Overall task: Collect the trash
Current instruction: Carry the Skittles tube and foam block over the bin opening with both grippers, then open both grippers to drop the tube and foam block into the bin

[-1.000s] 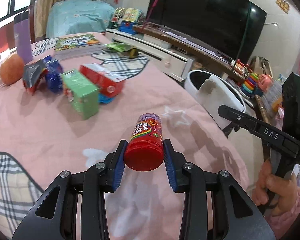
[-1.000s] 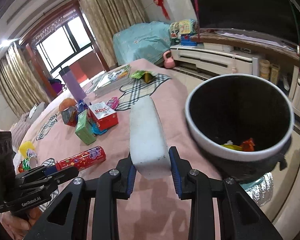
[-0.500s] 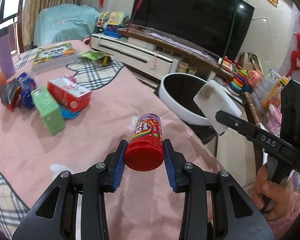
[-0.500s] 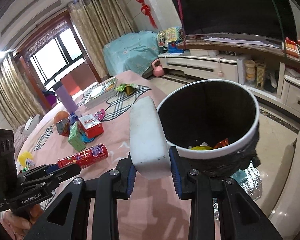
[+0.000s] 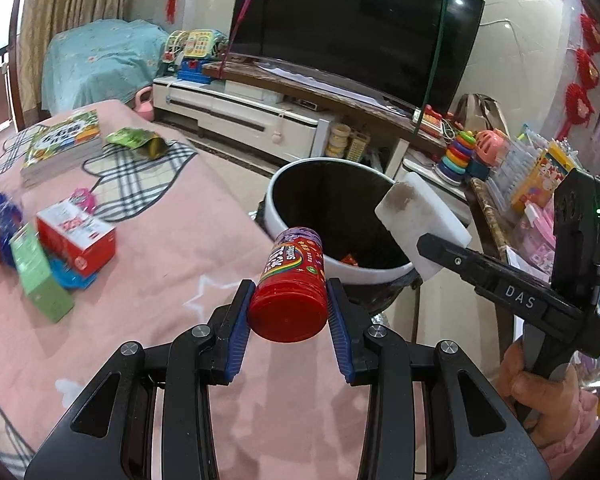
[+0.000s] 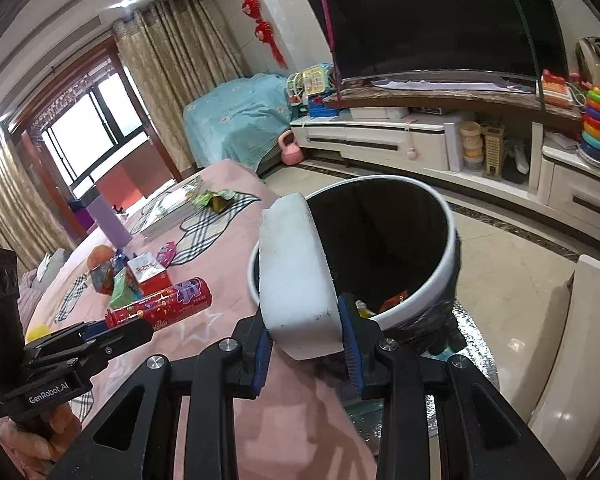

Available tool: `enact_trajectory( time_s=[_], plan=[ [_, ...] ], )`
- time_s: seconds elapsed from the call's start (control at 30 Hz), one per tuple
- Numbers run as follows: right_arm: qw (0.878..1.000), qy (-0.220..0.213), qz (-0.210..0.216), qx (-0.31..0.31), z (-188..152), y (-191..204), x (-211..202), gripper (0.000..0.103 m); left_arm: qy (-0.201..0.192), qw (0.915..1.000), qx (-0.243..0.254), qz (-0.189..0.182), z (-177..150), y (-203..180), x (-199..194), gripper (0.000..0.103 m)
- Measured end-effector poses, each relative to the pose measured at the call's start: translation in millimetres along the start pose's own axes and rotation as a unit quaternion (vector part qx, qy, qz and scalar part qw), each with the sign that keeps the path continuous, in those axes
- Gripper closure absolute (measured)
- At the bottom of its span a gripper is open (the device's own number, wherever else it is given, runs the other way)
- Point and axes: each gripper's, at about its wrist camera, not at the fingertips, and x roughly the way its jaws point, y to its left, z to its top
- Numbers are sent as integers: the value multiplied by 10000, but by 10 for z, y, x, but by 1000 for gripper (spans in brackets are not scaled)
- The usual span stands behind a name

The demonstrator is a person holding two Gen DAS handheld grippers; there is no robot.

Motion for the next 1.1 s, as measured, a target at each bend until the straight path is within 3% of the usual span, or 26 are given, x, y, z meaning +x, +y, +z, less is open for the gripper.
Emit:
enact_trajectory(
  time_s=[0.63,1.0,1.1],
  plan=[
    [9997,133,-163,98,243,-333,232,72,155,9997,203,-31,387,-323,514,68],
    [9993,257,-213,150,325,-427,372,71,334,9993,195,-18,425,-356,733,70],
    [9992,302,-200,169,342,-455,410,67,398,9990,192,-24,429,-360,779,70]
  ],
)
